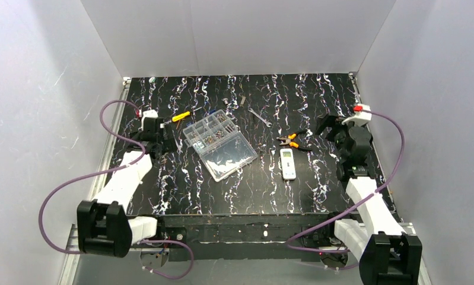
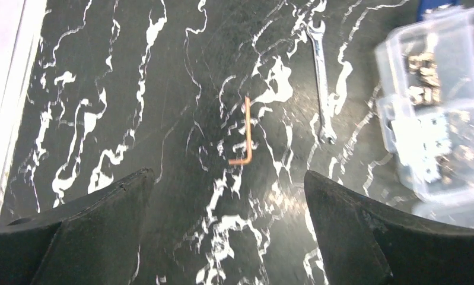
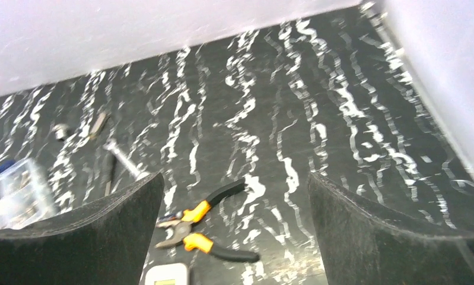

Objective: Load the batteries into the remote control
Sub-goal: Pick up the remote control from the center of the board.

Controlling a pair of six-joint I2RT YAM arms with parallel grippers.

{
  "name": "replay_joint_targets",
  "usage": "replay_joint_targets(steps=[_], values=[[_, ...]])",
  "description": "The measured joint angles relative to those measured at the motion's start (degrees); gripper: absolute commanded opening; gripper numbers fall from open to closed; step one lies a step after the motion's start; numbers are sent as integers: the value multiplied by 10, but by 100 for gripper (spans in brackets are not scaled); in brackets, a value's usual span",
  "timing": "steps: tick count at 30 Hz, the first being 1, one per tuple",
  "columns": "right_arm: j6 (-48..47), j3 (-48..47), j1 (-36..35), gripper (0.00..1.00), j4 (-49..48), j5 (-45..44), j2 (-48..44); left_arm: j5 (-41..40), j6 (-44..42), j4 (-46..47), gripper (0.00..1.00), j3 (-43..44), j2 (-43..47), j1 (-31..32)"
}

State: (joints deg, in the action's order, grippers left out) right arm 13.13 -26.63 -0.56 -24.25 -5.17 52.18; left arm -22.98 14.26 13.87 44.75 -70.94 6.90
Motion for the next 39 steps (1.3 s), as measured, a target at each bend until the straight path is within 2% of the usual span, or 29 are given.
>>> replay_joint_targets(steps=[7,13,16,19,23,33,39], values=[[78,-142,-49,98,234,65,93,45,86,-182,99,49,136,-2],[144,-154,-152,95,382,74,141,65,136,-293,99,142,172,-14],[177,-142,-174,89,410,90,151,105,167,-296,99,130,201,-15],[199,-120,-174,79,422,90,153,145,194,-279,99,75,229,-15],[216,-103,-174,68,436,89,153,190,224,-275,100,43,225,-15],[232,-90,-173,68,435,89,175,271,239,-230,99,63,214,-15],[234,-89,-173,74,434,82,204,286,240,-221,99,63,213,-15]])
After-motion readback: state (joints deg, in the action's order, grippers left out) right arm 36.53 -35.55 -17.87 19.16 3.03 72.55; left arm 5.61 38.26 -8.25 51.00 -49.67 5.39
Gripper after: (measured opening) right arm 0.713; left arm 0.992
